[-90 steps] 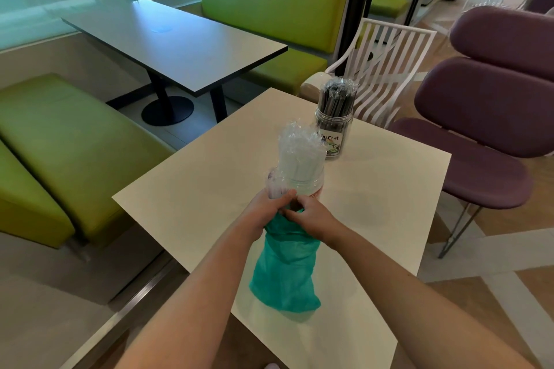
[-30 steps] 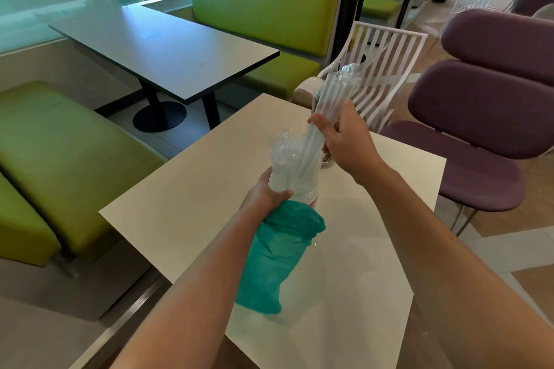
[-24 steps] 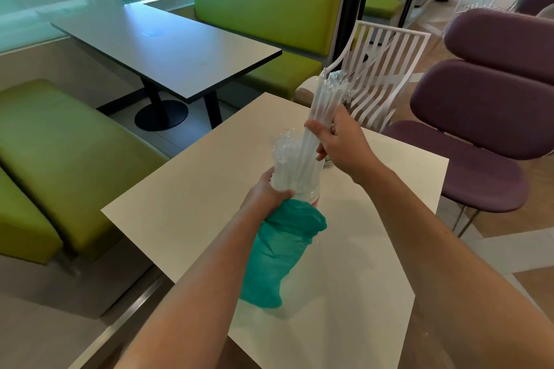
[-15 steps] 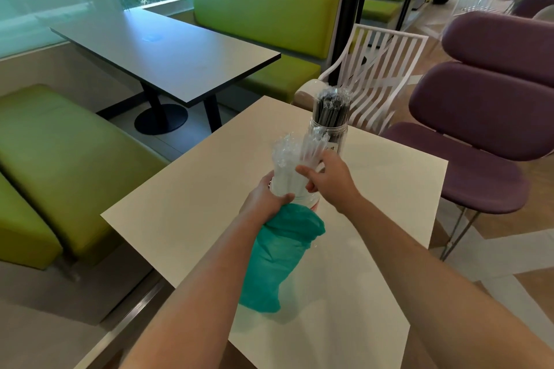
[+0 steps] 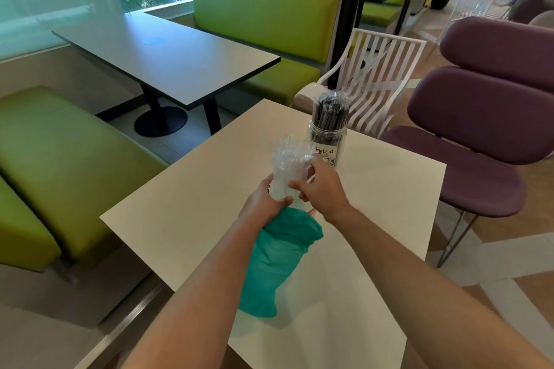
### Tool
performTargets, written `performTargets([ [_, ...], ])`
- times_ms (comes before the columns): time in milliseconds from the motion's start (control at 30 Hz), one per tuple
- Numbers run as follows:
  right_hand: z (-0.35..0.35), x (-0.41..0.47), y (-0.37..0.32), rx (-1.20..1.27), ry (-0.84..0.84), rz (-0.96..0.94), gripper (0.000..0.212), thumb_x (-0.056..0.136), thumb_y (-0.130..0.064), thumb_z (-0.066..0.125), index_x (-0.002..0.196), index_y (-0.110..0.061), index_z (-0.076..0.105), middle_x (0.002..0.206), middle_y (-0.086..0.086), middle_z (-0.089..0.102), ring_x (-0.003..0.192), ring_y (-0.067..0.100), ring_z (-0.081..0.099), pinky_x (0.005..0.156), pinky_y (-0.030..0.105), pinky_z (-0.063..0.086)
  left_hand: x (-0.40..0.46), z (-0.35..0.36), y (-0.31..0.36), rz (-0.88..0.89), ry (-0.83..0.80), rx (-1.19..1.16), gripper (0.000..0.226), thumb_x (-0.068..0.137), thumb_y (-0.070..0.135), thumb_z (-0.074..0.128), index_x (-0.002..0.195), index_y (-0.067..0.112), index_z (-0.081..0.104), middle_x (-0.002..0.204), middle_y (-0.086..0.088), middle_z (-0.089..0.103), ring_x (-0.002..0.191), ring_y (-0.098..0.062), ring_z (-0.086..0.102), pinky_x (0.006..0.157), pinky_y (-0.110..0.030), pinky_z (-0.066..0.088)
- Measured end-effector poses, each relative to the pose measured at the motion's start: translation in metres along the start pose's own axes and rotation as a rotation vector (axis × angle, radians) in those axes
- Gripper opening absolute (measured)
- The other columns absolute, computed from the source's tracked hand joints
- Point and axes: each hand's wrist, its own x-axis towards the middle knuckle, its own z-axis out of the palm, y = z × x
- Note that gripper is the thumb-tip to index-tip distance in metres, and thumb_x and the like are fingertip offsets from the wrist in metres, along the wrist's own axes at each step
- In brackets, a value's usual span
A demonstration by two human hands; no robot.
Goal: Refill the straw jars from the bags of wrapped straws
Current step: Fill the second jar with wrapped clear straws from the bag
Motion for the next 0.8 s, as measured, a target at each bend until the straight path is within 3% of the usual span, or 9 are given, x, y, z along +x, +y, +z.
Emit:
performTargets([
  [167,0.002,0.0,-0.004,-0.078,0.114,-0.14,0.042,0.084,-0.028,0.074,0.119,-0.018,0.053,0.111,-0.007,0.054,0.093,0.01,0.055,0.079,0.019,0.049,0.0,-0.001,0.0,-0.021,-0.005,0.003,0.082,0.085,0.05,0.069,0.151,0.04,0.022,0.14,-0.005,0.052,0.093,-0.018,0.054,0.072,-0.029,0.048],
  [267,-0.001,0.002,-0.004,-0.121,0.217,-0.218,0.023,0.089,-0.027,0.068,0.108,-0.017,0.061,0.103,-0.006,0.057,0.085,0.006,0.054,0.075,0.019,0.048,0.0,-0.001,0.002,-0.038,-0.001,0.009,0.083,0.083,0.051,0.07,0.151,0.041,0.022,0.141,-0.004,0.051,0.095,-0.018,0.054,0.074,-0.03,0.05],
  [400,0.005,-0.002,0.013,-0.219,0.16,-0.276,0.015,0.086,-0.026,0.072,0.093,-0.013,0.071,0.089,-0.005,0.06,0.076,0.003,0.052,0.071,0.024,0.05,-0.001,-0.001,-0.001,-0.008,-0.007,-0.003,0.082,0.084,0.049,0.07,0.151,0.039,0.023,0.139,-0.004,0.053,0.092,-0.017,0.051,0.071,-0.029,0.045],
  [500,0.006,-0.008,0.02,-0.425,0.184,-0.36,0.023,0.089,-0.036,0.066,0.099,-0.018,0.075,0.095,-0.004,0.061,0.083,0.007,0.05,0.073,0.032,0.052,-0.001,-0.002,-0.002,0.008,-0.011,-0.036,0.081,0.085,0.047,0.07,0.151,0.038,0.024,0.14,-0.004,0.052,0.094,-0.016,0.05,0.072,-0.029,0.043],
  [633,0.0,-0.002,0.006,-0.685,0.268,-0.368,0.045,0.079,-0.06,0.062,0.107,-0.025,0.064,0.119,0.003,0.05,0.11,0.021,0.043,0.093,0.035,0.041,-0.002,-0.002,-0.002,0.003,-0.011,-0.054,0.078,0.086,0.046,0.069,0.15,0.04,0.024,0.138,-0.004,0.052,0.092,-0.017,0.051,0.073,-0.03,0.046],
  [800,0.003,0.024,-0.007,-0.73,0.064,-0.219,0.079,0.072,-0.068,0.067,0.138,-0.037,0.036,0.146,0.009,0.031,0.13,0.032,0.035,0.104,0.047,0.036,-0.003,-0.003,-0.001,-0.019,-0.02,-0.043,0.079,0.086,0.047,0.069,0.15,0.04,0.023,0.141,-0.003,0.049,0.094,-0.017,0.047,0.075,-0.03,0.043],
])
